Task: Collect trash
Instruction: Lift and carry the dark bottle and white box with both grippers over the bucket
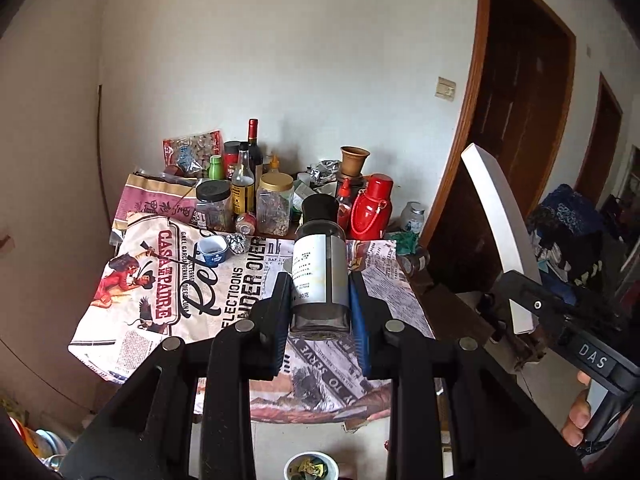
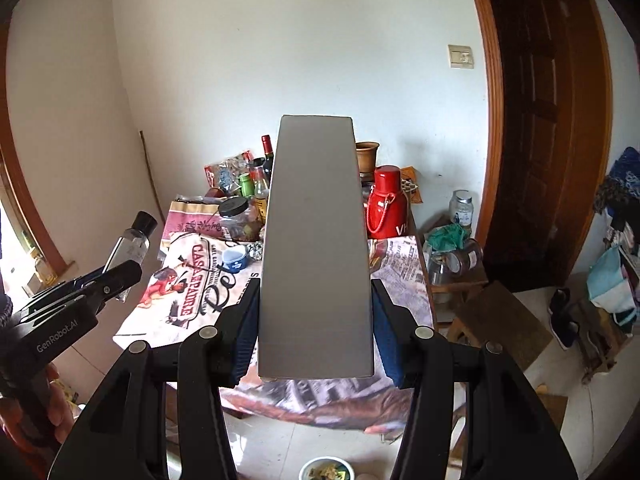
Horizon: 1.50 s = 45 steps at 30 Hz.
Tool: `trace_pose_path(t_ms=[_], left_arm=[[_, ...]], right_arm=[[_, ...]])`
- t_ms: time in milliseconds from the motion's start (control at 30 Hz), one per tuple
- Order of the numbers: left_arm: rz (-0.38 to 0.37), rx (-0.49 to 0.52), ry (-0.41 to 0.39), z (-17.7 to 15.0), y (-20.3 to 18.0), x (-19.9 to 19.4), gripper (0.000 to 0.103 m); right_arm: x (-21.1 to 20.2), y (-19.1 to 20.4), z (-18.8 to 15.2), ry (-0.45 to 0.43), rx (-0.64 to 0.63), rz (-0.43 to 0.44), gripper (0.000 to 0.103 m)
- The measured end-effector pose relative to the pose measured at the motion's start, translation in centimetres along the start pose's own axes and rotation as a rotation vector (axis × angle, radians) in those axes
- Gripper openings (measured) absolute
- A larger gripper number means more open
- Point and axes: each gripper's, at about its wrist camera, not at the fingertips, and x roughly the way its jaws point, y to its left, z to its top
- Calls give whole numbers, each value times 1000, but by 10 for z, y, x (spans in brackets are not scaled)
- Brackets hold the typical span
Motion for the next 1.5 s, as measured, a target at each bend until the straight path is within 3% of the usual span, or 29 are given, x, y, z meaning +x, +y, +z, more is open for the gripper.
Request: trace_pose_path(t_ms=[400,767,1133,1500], left_arm=[[-59,51,50,-72,48,-93,27],[-82,64,181,-122,65,-107,27],[-40,-1,375,-191,70,-42,27],[11,-42,548,-289,63,74,27]], right_arm=[[-68,71,-76,46,76,-57,48],[-68,91,-120,194,85,-80,48],[-12,80,-184,406,53,-45,48],[79,27,-278,623,23,-20,48]])
